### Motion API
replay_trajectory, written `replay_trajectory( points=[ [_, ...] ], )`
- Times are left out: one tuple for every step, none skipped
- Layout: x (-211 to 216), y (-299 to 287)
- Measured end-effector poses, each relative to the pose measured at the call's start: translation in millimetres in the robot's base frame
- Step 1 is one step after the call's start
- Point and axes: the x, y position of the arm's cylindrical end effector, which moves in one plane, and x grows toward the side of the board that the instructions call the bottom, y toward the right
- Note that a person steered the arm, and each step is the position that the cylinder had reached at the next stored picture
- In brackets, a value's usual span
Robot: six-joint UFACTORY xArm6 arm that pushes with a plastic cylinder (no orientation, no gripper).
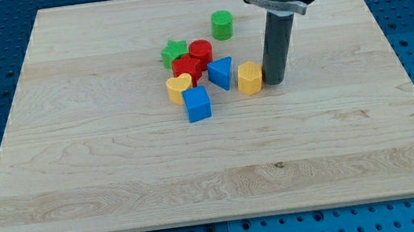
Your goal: Move your arm above the green circle
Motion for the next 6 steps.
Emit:
replay_trajectory(
  points=[
    [-58.8, 15.3],
    [-117.0, 16.8],
    [-163.9, 15.7],
    [-192.2, -5.0],
    [-187.5, -35.7],
    [-155.5, -30.9]
  ],
)
